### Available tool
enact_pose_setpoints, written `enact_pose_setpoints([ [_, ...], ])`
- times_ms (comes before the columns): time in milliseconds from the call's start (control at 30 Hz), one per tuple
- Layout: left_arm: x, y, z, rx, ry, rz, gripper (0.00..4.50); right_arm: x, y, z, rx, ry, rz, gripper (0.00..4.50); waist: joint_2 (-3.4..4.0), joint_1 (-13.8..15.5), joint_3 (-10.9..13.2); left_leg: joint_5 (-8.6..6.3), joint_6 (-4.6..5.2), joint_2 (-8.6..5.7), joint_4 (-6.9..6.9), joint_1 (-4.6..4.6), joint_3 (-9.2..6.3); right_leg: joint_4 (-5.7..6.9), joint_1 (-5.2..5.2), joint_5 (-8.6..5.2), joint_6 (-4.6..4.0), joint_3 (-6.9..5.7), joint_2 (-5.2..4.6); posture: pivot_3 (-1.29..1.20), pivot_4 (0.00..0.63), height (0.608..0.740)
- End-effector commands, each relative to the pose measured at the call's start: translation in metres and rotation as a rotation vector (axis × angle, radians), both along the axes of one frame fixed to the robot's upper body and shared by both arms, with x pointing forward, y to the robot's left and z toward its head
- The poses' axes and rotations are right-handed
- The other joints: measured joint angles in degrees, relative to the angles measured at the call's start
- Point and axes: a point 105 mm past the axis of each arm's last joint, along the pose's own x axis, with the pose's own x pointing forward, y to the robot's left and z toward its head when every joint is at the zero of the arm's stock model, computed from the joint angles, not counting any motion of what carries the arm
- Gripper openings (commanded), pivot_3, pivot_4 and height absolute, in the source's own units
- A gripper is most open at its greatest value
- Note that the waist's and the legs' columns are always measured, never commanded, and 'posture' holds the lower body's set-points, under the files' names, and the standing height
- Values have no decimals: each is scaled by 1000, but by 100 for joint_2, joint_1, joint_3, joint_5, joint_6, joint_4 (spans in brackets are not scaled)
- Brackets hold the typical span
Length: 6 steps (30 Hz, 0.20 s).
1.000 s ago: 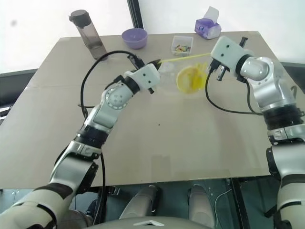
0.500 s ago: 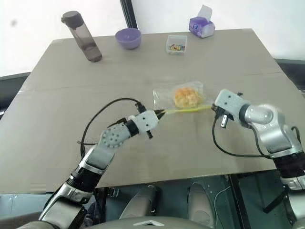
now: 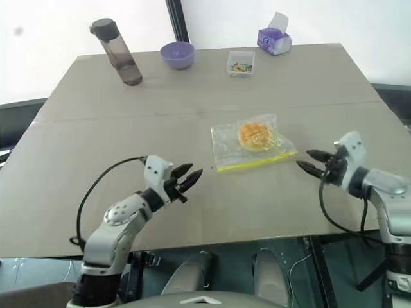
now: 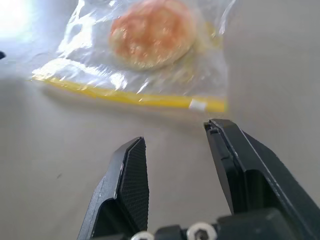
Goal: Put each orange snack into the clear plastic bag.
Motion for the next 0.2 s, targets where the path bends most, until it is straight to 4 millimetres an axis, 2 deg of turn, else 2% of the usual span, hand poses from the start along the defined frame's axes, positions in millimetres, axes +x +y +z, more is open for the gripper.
enact_pose_setpoints([
  [33, -12, 7, 15, 9, -38, -12, 1990, -5, -3, 14, 33, -101, 70, 2150, -1, -5, 0, 0, 0, 0, 0, 1, 1, -1, 1, 0, 0, 0, 0, 0, 150, 740],
  [200, -20, 14, 13, 53, -56, 15, 1990, -8, -8, -2, 21, -63, 117, 2150, 1, 1, 1, -5, 5, 4, -13, 73, 1, -27, 83, -4, 2, -6, 4, 0, 150, 740],
])
